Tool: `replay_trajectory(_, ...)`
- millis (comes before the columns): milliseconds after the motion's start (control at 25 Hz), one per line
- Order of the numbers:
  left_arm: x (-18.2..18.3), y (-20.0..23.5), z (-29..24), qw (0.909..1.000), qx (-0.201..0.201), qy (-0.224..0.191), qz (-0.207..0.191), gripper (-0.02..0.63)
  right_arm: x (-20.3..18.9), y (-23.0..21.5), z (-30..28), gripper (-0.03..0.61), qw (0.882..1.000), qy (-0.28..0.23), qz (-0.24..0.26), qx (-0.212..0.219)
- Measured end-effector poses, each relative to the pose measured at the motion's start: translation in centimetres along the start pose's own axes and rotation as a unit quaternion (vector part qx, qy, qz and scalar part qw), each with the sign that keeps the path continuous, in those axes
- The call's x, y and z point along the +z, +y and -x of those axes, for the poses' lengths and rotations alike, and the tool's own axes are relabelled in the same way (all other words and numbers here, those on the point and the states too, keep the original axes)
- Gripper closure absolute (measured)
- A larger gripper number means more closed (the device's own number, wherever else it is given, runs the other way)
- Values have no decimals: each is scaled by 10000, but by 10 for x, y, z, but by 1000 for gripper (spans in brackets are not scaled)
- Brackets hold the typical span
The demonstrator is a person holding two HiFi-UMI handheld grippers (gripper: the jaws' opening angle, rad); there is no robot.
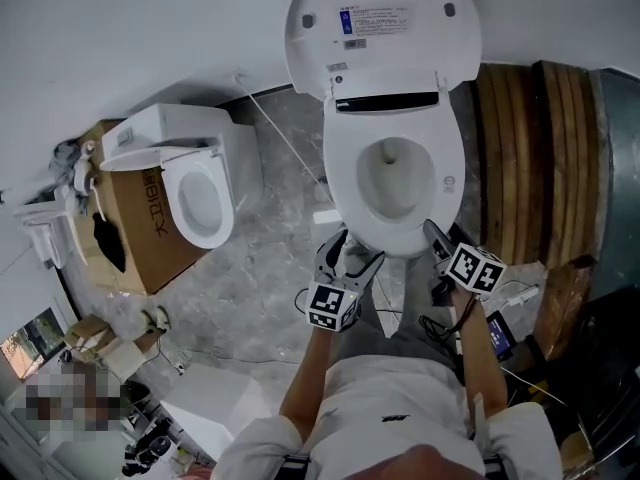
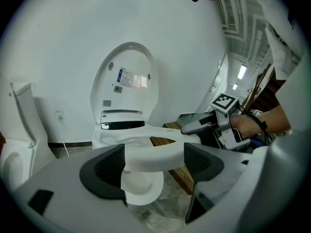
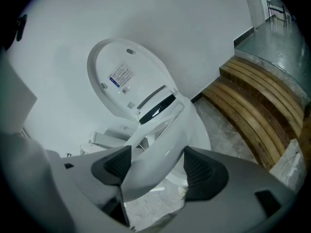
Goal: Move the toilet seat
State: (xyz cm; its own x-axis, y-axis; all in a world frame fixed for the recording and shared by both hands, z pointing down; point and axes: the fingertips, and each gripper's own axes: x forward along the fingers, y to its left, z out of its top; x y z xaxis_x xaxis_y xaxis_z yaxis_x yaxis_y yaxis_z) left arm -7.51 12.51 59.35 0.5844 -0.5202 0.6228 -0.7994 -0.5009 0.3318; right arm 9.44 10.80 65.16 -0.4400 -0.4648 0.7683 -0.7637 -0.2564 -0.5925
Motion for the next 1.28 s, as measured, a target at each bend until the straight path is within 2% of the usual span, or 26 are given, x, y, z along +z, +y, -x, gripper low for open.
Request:
replay_trajectory(80,0,-5,2,9990,-74,134,-420,215,4,5,2,216,10000,-28,-52,24)
replay_trajectory(240,0,-11,1,9909,-43,398,-1287,215,12,11,7,216,9997,-118,-226,-10)
replay_trajectory(440,7,-12,1,9867,-17,408,-1574,215,20,15,9,216,9989,-208,-417,1)
replay_trajectory(560,6,-10,0,9812,77,524,-1853,216,26,21,12,218,9985,-284,-464,35)
replay_trajectory(720,14,-6,-3,9804,257,479,-1893,221,32,27,17,218,9981,-349,-495,65)
replay_trajectory(800,21,-5,-3,9806,318,386,-1897,287,34,30,18,218,9981,-378,-489,78)
replay_trajectory(880,25,-4,-2,9796,356,340,-1947,300,37,32,19,218,9980,-412,-470,94)
replay_trajectory(1280,39,-6,-3,9773,497,285,-2041,322,46,38,22,216,9966,-542,-551,277)
